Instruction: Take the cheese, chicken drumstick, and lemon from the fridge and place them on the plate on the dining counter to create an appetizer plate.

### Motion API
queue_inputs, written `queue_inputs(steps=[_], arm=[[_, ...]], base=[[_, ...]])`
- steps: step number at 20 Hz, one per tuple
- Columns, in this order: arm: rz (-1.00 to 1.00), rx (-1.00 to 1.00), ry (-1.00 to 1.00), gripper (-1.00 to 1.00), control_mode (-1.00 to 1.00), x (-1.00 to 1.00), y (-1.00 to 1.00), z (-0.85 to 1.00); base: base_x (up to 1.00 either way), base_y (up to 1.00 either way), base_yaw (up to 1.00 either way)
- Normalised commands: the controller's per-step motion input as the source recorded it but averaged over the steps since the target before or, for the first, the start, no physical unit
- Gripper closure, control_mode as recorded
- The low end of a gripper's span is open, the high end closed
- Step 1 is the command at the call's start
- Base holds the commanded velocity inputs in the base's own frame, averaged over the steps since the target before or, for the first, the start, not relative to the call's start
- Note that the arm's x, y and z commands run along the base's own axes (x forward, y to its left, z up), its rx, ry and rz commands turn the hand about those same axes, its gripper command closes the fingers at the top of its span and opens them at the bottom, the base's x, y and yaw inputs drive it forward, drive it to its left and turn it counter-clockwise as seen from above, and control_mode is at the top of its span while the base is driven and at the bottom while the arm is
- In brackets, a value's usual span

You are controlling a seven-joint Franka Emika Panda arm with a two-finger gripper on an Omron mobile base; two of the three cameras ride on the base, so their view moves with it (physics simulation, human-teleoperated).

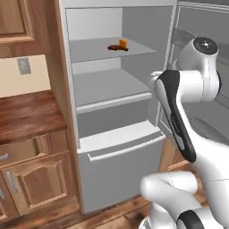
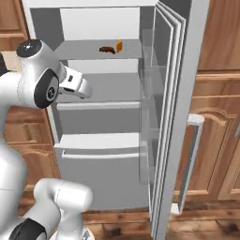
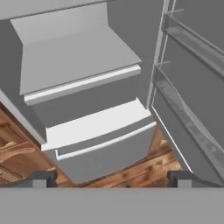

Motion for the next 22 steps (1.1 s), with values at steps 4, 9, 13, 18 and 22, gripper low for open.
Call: queue_inputs(steps=[4,9,13,18,22], arm=[[0.0,0.0,0.0,-1.0,1.0,0.0,0.0,0.0],[0.0,0.0,0.0,-1.0,1.0,0.0,0.0,0.0],[0.0,0.0,0.0,-1.0,1.0,0.0,0.0,0.0],[0.0,0.0,0.0,-1.0,1.0,0.0,0.0,0.0],[0.0,0.0,-0.1,-1.0,-1.0,0.0,-0.21,0.42]], base=[[0.69,0.5,-0.17],[0.8,0.24,-0.15],[0.74,0.07,-0.12],[0.32,0.0,-0.05],[0.0,0.0,0.0]])
